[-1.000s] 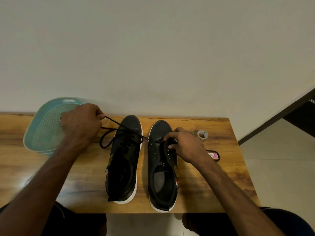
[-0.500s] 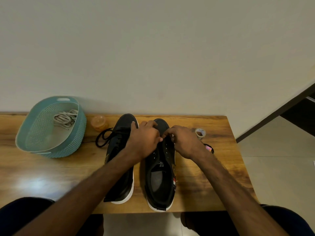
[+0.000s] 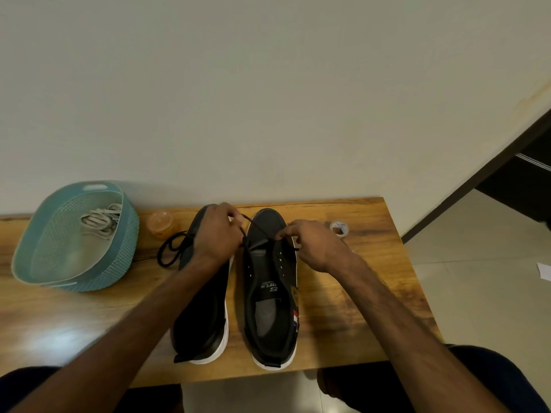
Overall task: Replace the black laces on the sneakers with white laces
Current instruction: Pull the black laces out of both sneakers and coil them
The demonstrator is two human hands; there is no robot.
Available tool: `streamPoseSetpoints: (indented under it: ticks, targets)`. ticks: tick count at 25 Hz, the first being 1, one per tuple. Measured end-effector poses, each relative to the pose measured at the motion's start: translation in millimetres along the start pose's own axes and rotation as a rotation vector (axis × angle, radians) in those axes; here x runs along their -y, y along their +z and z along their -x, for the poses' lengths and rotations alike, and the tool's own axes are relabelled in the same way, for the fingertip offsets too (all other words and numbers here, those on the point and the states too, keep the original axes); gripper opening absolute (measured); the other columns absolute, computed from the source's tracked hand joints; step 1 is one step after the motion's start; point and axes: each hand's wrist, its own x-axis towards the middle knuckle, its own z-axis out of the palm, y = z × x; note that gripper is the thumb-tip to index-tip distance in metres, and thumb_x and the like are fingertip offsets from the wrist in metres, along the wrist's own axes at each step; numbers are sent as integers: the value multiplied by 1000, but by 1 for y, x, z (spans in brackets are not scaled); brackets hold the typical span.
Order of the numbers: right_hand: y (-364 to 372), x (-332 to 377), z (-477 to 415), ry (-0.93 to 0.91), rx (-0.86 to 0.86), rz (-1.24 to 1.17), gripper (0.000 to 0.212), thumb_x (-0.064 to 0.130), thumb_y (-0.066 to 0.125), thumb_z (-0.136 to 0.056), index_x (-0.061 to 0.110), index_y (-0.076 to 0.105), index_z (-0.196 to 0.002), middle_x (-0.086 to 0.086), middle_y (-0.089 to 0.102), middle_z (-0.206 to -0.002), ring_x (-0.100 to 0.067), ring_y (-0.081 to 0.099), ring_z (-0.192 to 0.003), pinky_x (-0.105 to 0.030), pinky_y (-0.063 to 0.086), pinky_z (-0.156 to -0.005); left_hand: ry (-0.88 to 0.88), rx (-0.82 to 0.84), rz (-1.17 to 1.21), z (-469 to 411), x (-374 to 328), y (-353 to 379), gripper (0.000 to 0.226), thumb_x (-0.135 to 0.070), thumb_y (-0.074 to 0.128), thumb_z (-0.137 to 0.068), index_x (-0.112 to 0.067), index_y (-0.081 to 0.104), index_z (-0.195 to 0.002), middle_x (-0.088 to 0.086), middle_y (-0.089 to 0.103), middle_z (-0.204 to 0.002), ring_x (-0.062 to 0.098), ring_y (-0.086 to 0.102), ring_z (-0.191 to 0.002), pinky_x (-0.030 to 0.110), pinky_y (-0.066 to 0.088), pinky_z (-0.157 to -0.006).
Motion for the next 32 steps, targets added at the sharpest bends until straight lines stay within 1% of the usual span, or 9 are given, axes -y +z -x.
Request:
streamPoseSetpoints:
  ticks: [3,6,8,10,14,20,23,28,32]
  targets:
    - [-1,-2,-1,-3,21,8,53,-3,56,-89,30,64,-130,3,59,-135,-22,55,-122,-44,48,-98,-118,-147,-138,-12,7,-26,13,-19,51,-99,-11,62,-101,8,60,-105,22,55,-91,32,39,-72]
    - [-3,-5,0,0,47,-62,51,-3,55,-91,28,64,-130,3,59,-135,-21,57,-119,-38,48,-98,176,-171,-577,-6,8,-30,21,-25,54,-96,-15,60,-114,7,59,-118,28,56,-104,39,42,-78]
    - [-3,-7,-1,-5,54,-75,51,-4,52,-91,26,64,-131,1,60,-135,-21,58,-116,-33,48,-92,420,33,-670,3,0,-11,34,-26,54,-96,-22,54,-130,0,56,-134,25,53,-119,46,41,-98]
    - [-1,-8,-4,-22,59,-66,47,0,55,-92,27,65,-129,0,62,-131,-20,60,-108,-31,48,-84,510,240,-789,15,-9,15,39,-32,49,-99,-27,48,-137,-4,51,-141,20,48,-129,55,25,-113]
    - [3,-12,-8,-20,61,-96,45,3,60,-91,30,66,-127,2,64,-126,-19,60,-105,-34,51,-86,536,226,-859,20,-5,30,35,-36,52,-98,-29,54,-132,-4,56,-124,18,52,-121,60,16,-116]
    - [6,-12,-9,-38,56,-72,45,3,61,-90,30,66,-126,1,65,-126,-20,61,-109,-37,53,-89,556,89,-815,21,0,36,18,-35,56,-94,-21,67,-100,0,64,-103,22,60,-102,51,38,-103]
    - [7,-13,-9,-23,44,-75,43,5,63,-90,31,67,-125,2,65,-127,-20,61,-111,-38,52,-90,599,75,-914,20,-1,35,25,-35,50,-97,-15,65,-101,5,61,-104,24,60,-97,48,44,-92]
    - [7,-12,-9,19,8,-20,50,4,59,-88,38,65,-124,7,63,-132,-19,56,-123,-50,46,-100,330,-162,-1046,-16,-16,-42,20,-23,52,-90,-6,60,-97,12,53,-100,34,57,-88,41,41,-68]
    - [6,-13,-8,4,5,-3,46,5,58,-92,36,66,-125,7,63,-132,-17,54,-124,-48,43,-103,-44,-277,-934,-39,14,-111,30,-21,59,-88,6,62,-99,25,53,-101,46,57,-91,50,48,-73]
